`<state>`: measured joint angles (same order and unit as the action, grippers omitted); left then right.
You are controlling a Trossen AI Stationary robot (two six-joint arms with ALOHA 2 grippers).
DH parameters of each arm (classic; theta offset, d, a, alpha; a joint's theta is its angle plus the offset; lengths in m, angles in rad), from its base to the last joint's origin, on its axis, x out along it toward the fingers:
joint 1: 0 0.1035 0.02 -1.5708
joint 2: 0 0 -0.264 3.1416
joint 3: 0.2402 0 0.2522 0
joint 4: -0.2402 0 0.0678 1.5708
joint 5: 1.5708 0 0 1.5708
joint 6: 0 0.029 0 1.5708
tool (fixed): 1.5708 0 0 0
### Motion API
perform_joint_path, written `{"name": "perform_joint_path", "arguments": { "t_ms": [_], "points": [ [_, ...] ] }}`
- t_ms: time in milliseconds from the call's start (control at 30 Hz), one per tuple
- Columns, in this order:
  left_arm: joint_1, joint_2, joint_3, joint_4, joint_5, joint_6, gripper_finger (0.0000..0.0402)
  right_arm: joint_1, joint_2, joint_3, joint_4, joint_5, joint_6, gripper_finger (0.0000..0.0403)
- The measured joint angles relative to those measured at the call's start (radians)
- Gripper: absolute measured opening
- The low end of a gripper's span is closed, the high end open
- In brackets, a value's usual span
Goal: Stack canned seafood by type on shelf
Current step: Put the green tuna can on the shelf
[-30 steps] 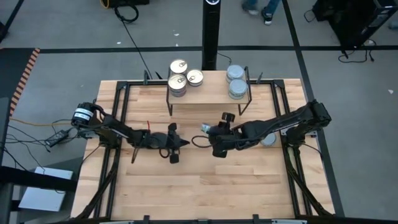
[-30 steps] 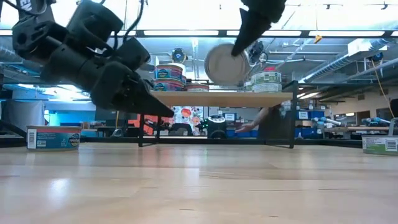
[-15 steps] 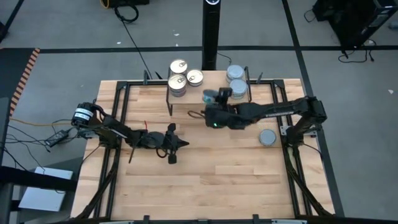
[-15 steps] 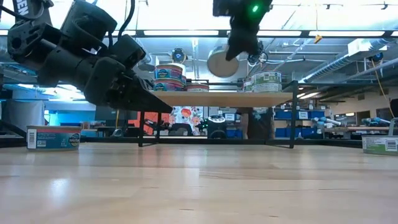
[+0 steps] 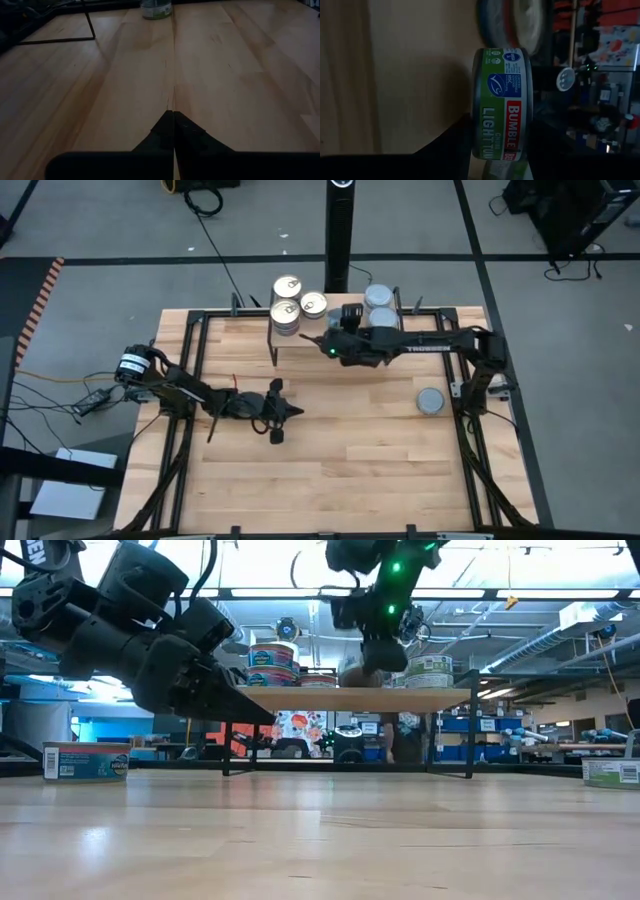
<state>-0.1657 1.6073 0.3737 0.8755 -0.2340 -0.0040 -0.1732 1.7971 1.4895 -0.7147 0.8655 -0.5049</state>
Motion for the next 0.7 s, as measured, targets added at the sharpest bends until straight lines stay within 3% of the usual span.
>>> {"name": "perform_joint_path", "arguments": {
  "t_ms": [333,700],
  "points": [
    [0.000,0.000,0.000,-0.003,0.002,0.005,0.0002,-0.063,0.017,0.001,-0.019,-0.014,-0.019,0.0160],
    [0.000,0.001,0.000,-0.004,0.029,0.001,0.0002,-0.086,0.019,0.000,-0.054,-0.137,0.058,0.0228]
  ]
}}
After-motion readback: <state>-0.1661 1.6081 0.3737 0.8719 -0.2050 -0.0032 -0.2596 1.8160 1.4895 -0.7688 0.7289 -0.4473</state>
